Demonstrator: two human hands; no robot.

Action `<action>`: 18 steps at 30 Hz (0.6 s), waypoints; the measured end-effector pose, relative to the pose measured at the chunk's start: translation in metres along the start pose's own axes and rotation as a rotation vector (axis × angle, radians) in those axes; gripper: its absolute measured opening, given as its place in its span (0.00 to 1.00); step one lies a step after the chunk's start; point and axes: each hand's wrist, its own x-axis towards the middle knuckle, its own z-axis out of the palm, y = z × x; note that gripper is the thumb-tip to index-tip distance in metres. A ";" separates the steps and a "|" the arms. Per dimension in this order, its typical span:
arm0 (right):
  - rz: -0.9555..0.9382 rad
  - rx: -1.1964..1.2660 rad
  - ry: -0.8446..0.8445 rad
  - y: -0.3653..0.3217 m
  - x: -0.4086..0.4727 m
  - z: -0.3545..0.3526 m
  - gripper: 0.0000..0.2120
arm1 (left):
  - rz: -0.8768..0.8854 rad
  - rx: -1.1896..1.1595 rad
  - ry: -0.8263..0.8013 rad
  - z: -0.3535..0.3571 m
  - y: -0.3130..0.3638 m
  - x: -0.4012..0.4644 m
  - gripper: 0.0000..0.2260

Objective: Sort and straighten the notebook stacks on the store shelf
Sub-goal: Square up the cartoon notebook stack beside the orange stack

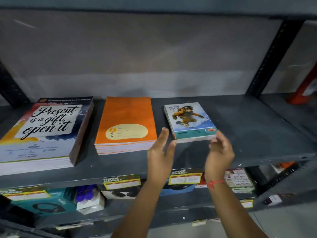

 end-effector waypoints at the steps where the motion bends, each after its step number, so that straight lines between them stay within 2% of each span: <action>1: -0.028 -0.009 0.029 0.000 0.015 -0.008 0.17 | -0.077 -0.036 -0.033 0.014 -0.001 0.003 0.24; 3: 0.007 -0.074 -0.001 0.004 0.045 -0.023 0.21 | -0.227 -0.129 -0.051 0.035 -0.004 0.011 0.27; 6: 0.090 -0.229 -0.197 0.011 0.079 -0.033 0.23 | -0.337 -0.204 -0.060 0.052 -0.011 0.024 0.28; 10: 0.153 -0.287 -0.518 0.015 0.095 -0.026 0.20 | -0.323 -0.188 -0.020 0.062 -0.016 0.035 0.23; 14: 0.119 -0.343 -0.600 0.016 0.097 -0.026 0.22 | -0.327 -0.180 -0.019 0.062 -0.015 0.035 0.23; 18: 0.178 -0.330 -0.846 0.011 0.109 -0.039 0.27 | -0.318 -0.154 -0.095 0.050 -0.009 0.033 0.27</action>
